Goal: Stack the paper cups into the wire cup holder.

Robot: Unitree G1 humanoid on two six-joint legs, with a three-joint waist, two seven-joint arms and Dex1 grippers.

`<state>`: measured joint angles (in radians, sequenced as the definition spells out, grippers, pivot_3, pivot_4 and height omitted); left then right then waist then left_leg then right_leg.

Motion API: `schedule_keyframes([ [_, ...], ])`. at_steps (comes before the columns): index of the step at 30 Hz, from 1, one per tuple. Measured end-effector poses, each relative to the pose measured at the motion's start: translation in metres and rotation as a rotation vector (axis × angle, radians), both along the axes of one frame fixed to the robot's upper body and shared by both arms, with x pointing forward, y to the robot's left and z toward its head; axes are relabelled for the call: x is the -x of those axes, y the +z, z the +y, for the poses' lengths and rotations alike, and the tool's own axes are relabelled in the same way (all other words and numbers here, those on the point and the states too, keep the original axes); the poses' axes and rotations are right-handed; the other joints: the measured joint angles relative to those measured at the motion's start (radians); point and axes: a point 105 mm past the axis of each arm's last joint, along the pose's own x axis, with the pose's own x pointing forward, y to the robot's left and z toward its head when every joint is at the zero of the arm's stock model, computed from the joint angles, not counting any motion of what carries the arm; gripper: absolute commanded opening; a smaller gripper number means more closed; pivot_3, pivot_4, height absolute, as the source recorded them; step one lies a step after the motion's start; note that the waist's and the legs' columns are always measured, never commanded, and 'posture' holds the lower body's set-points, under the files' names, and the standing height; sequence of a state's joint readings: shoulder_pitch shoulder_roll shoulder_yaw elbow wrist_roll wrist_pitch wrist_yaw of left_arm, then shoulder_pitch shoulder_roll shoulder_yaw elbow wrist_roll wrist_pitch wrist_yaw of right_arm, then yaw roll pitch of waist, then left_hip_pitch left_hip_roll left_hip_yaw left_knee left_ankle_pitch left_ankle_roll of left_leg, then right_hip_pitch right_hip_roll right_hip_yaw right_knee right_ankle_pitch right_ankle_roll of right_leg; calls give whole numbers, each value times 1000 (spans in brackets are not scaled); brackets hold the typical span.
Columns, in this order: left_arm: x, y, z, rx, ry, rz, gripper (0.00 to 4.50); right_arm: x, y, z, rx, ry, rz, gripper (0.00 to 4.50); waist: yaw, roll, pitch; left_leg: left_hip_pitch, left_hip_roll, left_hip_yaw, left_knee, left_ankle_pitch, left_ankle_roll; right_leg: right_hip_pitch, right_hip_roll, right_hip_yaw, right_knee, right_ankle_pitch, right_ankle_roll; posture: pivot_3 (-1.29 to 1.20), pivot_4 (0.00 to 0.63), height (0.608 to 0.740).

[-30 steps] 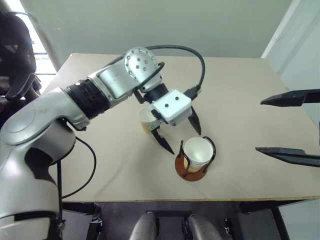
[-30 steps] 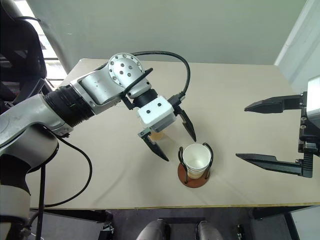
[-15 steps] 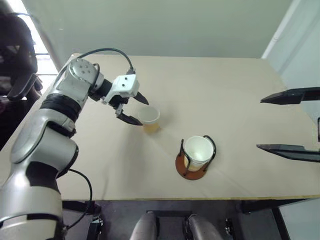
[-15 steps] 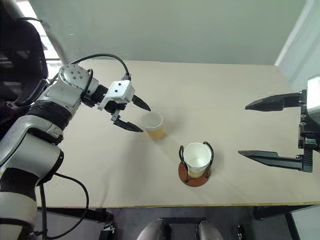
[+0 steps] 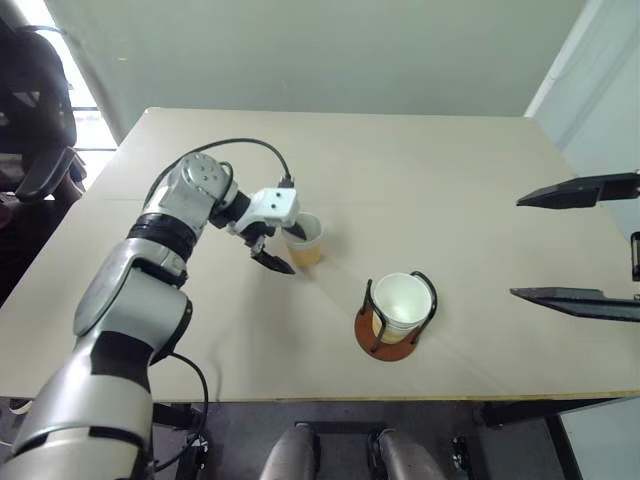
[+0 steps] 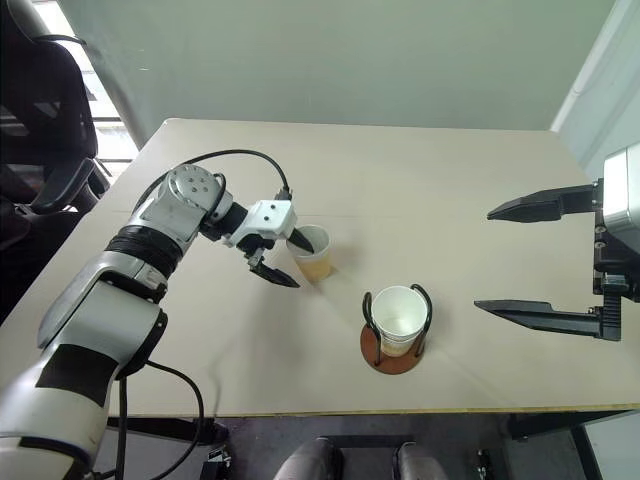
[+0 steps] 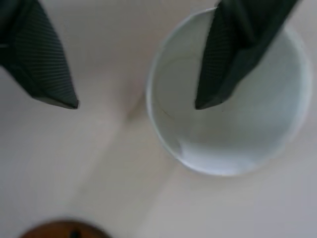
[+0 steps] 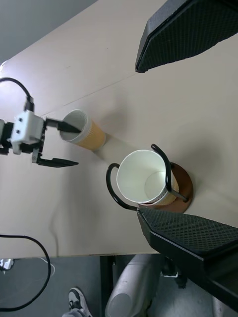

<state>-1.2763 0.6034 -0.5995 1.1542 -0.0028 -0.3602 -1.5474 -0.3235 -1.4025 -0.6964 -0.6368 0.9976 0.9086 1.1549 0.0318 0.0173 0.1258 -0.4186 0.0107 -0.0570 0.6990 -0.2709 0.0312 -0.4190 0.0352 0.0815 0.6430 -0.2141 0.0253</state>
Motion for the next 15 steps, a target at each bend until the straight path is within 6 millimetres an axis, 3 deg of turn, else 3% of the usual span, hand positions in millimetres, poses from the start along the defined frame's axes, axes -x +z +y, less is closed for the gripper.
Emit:
schedule_keyframes([
  [3, -4, -7, 1, -12, 18, -36, 1696, 0, 0, 0, 3, -7, 6, 4500, 1, 0, 0, 0, 0, 3, 0, 1, 3, 0, -2, 0, 0, 1, 1, 0, 150, 740],
  [7, -6, 0, -8, 53, 5, -58, 185, 0, 0, 0, 8, -11, 8, 4500, 1, 0, 0, 0, -1, 8, 0, 1, 6, 0, -4, 0, 0, 1, 2, 0, 150, 740],
  [8, -6, 2, -9, 59, 3, -61, 26, 0, 0, 0, 10, -12, 8, 4500, 0, 0, 0, 0, -2, 8, 0, 0, 6, 0, -5, 1, 0, 1, 2, 0, 150, 740],
  [15, -4, 22, -7, 87, -13, -56, 26, 0, 0, 0, 11, -13, 5, 4500, -1, 0, 0, -1, -2, 9, 0, 1, 7, -2, -5, 1, 0, 1, 2, 0, 150, 740],
])
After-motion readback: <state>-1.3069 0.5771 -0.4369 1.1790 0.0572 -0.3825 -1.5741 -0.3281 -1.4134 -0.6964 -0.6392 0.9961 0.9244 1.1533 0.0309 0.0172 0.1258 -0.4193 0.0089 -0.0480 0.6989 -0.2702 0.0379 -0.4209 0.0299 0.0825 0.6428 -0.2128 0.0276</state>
